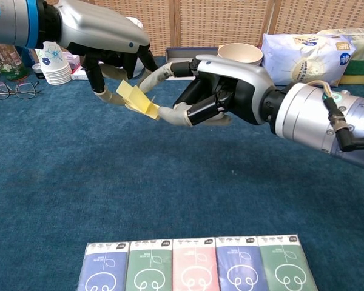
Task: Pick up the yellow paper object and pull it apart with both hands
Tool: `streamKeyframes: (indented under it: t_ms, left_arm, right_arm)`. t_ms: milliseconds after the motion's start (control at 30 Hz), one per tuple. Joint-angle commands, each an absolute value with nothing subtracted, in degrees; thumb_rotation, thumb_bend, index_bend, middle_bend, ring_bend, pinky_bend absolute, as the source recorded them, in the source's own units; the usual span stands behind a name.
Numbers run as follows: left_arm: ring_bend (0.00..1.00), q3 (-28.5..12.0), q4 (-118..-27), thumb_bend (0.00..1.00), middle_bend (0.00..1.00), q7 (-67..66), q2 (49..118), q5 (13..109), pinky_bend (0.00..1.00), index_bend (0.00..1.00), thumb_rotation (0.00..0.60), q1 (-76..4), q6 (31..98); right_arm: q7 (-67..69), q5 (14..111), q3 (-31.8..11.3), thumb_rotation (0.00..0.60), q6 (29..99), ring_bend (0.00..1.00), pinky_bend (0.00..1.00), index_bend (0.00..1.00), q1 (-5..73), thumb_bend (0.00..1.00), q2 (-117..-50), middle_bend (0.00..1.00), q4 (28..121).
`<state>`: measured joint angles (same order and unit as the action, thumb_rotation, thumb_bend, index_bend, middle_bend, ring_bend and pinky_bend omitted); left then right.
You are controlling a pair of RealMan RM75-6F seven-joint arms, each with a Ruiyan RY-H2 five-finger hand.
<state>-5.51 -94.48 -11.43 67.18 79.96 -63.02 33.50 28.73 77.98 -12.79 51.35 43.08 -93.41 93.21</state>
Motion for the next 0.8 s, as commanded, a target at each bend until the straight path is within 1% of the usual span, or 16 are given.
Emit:
streamKeyframes:
  t_ms: [33, 800]
  left_arm:
    - [0.93, -5.46, -94.36, 0.39, 0.92, -11.33, 67.30, 79.91, 0.79, 0.69, 0.600, -63.07, 33.47]
    - [0.93, -5.10, -93.52, 0.39, 0.92, -10.88, 68.59, 79.76, 0.79, 0.68, 0.600, -63.99, 32.98]
  right_arm:
    - [28.62, 77.91, -12.77, 0.600, 51.23, 1.00, 1.00, 0.29, 43.20, 0.45, -93.49, 0.99, 93.14]
    - [27.72, 77.27, -12.96, 0.600, 50.17, 1.00, 1.00, 0.28, 44.43, 0.45, -94.08, 0.99, 92.84]
